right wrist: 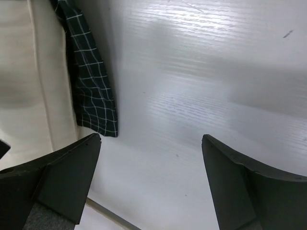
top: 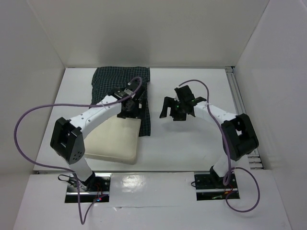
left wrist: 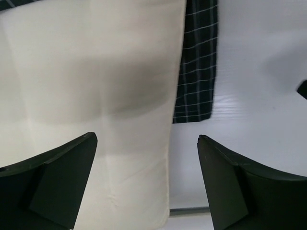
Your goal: Put the pillow into the pillowcase
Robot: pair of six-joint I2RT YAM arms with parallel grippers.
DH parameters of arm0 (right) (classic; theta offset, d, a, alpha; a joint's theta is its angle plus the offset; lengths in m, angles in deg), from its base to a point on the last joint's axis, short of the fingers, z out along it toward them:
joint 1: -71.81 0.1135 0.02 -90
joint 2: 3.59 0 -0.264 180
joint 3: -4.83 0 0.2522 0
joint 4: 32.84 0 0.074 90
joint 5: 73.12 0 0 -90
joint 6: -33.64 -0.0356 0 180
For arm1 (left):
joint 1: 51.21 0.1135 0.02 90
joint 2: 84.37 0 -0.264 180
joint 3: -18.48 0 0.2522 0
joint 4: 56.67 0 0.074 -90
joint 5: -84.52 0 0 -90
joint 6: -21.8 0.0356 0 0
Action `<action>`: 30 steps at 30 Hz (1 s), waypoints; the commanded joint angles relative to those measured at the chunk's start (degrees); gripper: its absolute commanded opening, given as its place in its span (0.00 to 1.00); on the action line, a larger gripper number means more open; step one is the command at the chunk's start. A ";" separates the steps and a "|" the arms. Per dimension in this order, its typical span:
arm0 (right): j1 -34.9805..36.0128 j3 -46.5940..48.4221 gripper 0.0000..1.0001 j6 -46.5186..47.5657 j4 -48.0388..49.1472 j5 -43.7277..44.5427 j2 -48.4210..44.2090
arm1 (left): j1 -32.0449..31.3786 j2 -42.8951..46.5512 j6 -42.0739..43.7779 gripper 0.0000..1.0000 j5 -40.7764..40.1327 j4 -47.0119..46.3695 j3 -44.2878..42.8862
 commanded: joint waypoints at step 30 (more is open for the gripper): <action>8.95 15.16 0.00 2.79 20.53 -8.46 23.35 | 12.24 1.74 6.18 0.00 19.68 -8.03 0.10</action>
